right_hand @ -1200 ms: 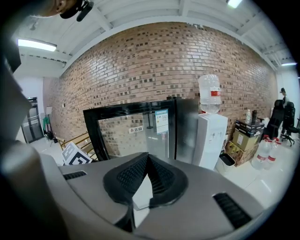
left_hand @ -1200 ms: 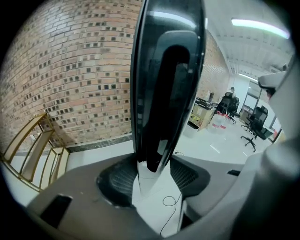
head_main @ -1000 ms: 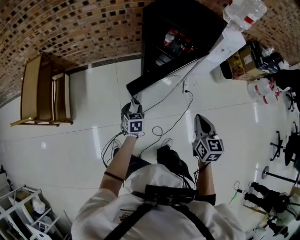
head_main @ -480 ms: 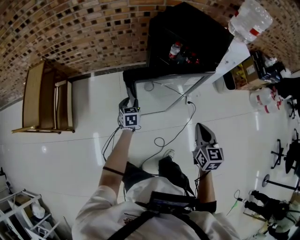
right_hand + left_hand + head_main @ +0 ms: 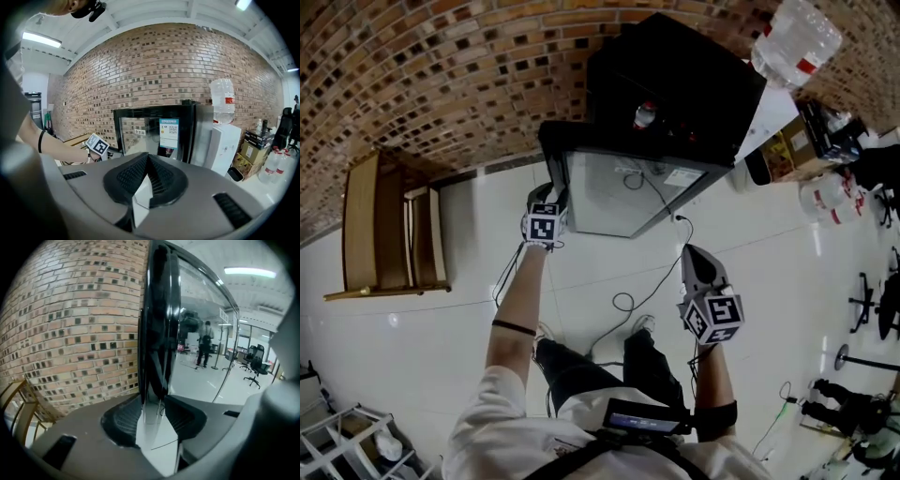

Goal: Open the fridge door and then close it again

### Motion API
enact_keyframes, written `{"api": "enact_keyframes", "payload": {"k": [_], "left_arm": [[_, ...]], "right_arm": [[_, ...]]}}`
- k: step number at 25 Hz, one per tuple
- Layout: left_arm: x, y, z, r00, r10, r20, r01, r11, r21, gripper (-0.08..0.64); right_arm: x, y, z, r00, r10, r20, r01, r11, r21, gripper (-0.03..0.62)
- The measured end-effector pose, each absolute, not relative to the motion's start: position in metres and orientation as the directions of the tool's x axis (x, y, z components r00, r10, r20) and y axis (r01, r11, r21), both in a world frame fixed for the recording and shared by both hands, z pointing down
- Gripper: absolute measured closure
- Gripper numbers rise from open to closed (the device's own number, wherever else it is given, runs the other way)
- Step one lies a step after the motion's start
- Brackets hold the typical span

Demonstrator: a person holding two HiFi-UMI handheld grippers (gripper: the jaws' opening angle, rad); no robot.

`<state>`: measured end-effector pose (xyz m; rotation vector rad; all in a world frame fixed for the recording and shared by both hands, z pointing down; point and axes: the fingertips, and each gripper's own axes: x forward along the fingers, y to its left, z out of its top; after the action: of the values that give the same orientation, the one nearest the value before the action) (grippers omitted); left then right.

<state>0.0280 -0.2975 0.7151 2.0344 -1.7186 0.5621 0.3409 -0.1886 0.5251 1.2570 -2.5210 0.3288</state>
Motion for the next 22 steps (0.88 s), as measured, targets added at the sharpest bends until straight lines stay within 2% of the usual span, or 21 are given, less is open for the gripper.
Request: {"api": "enact_keyframes", "payload": {"k": [14, 22], "left_arm": [[0.024, -0.388, 0.720, 0.282, -0.787, 0.549, -0.955, -0.288, 0.078, 0.410], [0.027, -0.422, 0.720, 0.294, -0.792, 0.535, -0.953, -0.286, 0.101, 0.413]], "right_arm": [[0.272, -0.263, 0.519, -0.562, -0.748, 0.352, -0.815, 0.574, -0.081, 0.592], [0.247, -0.271, 0.539, -0.548, -0.715, 0.436, -0.807, 0.589, -0.047, 0.592]]}}
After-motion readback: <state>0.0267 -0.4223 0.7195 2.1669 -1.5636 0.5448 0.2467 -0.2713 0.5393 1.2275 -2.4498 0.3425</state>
